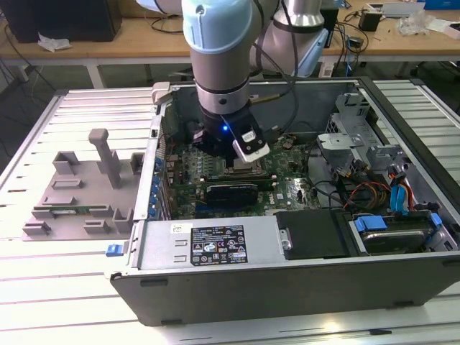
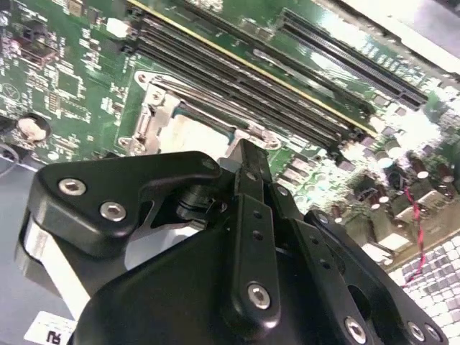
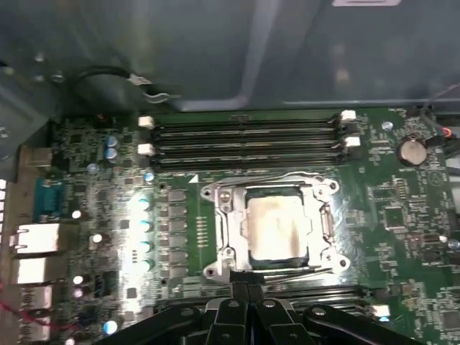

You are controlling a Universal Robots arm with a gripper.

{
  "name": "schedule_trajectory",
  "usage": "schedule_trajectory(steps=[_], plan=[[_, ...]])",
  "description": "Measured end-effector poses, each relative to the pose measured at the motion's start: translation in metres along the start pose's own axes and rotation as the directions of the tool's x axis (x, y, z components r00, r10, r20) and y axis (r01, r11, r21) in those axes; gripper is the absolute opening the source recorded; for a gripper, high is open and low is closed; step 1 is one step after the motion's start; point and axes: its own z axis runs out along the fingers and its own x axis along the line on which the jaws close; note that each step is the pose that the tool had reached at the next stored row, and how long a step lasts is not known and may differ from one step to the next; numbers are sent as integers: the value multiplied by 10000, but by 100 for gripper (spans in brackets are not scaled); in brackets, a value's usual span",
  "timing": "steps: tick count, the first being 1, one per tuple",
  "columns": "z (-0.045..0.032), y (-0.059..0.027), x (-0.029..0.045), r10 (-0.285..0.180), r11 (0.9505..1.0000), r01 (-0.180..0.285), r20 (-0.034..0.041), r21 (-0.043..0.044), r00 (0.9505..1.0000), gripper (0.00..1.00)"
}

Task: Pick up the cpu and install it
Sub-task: 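Install the second cpu locking lever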

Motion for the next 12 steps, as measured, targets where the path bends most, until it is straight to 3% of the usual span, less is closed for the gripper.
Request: schedule_trajectory(steps=[4,9,11,12], plan=[[32,127,-48,67,9998,-67,29,203,10000,11],[71,225,-174,134,9992,-136,56,368,9999,11],[95,296,-265,148,9984,-152,74,545,9999,11],[96,296,-266,148,9984,-152,74,546,9999,11]])
